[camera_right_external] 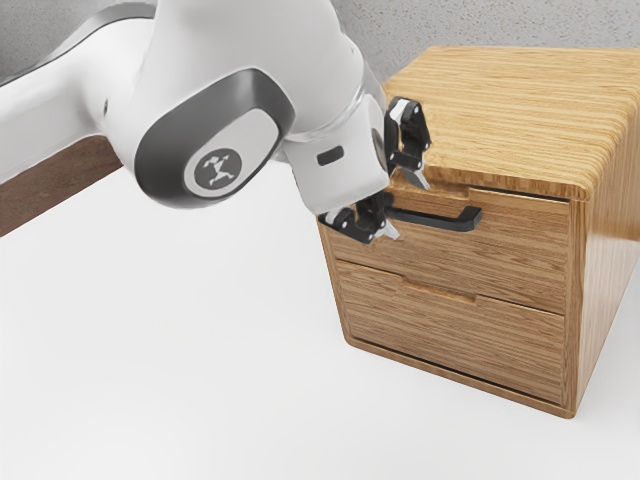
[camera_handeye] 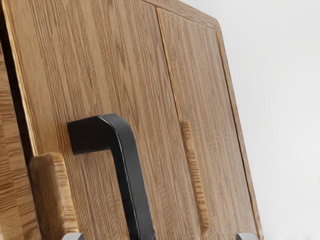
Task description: Pull the drawer handle with one arm to open the drawer
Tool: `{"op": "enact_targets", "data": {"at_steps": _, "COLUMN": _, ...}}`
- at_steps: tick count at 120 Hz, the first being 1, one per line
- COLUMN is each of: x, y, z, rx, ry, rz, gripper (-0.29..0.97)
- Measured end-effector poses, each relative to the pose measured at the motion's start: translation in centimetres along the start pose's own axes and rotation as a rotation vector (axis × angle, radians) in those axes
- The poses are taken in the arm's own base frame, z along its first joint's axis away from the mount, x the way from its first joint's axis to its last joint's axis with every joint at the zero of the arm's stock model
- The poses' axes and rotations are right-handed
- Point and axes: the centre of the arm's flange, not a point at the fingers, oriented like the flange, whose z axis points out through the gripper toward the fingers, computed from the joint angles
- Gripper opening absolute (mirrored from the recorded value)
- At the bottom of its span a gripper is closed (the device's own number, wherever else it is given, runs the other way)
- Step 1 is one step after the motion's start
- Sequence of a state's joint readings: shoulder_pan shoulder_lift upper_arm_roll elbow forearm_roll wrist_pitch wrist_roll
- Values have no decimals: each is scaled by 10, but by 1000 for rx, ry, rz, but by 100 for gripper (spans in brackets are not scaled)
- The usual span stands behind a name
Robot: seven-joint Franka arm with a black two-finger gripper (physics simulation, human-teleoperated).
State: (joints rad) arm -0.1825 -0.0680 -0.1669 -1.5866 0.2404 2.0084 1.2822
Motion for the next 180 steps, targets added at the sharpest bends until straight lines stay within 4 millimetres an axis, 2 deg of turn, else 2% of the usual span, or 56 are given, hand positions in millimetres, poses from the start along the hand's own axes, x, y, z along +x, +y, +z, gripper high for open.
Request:
{"op": "enact_targets", "data": {"at_steps": 17, "x": -7, "y": -1, "z": 17, "rx": -15, "ry": -35, "rz": -33, "gripper": 32}}
{"op": "enact_targets", "data": {"at_steps": 26, "x": -7, "y": -2, "z": 19, "rx": -12, "ry": -39, "rz": -56, "gripper": 30}}
{"op": "enact_targets", "data": {"at_steps": 68, "x": 7, "y": -5, "z": 50, "rx": -41, "ry": -6, "rz": -186, "gripper": 27}}
{"op": "enact_targets", "data": {"at_steps": 90, "x": 6, "y": 0, "z": 53, "rx": -44, "ry": -9, "rz": -241, "gripper": 18}}
{"op": "enact_targets", "data": {"at_steps": 101, "x": 8, "y": 12, "z": 51, "rx": -53, "ry": -18, "rz": -253, "gripper": 13}}
{"op": "enact_targets", "data": {"at_steps": 106, "x": 8, "y": 18, "z": 50, "rx": -57, "ry": -22, "rz": -258, "gripper": 7}}
{"op": "enact_targets", "data": {"at_steps": 116, "x": 5, "y": 31, "z": 37, "rx": -51, "ry": -31, "rz": -271, "gripper": -4}}
{"op": "enact_targets", "data": {"at_steps": 124, "x": 2, "y": 41, "z": 24, "rx": -37, "ry": -39, "rz": -283, "gripper": -6}}
{"op": "enact_targets", "data": {"at_steps": 135, "x": 13, "y": 57, "z": 8, "rx": -24, "ry": -43, "rz": -274, "gripper": -8}}
{"op": "enact_targets", "data": {"at_steps": 163, "x": 19, "y": 98, "z": -7, "rx": -42, "ry": -73, "rz": -283, "gripper": -9}}
{"op": "enact_targets", "data": {"at_steps": 180, "x": 37, "y": 115, "z": -23, "rx": -31, "ry": -83, "rz": -270, "gripper": -10}}
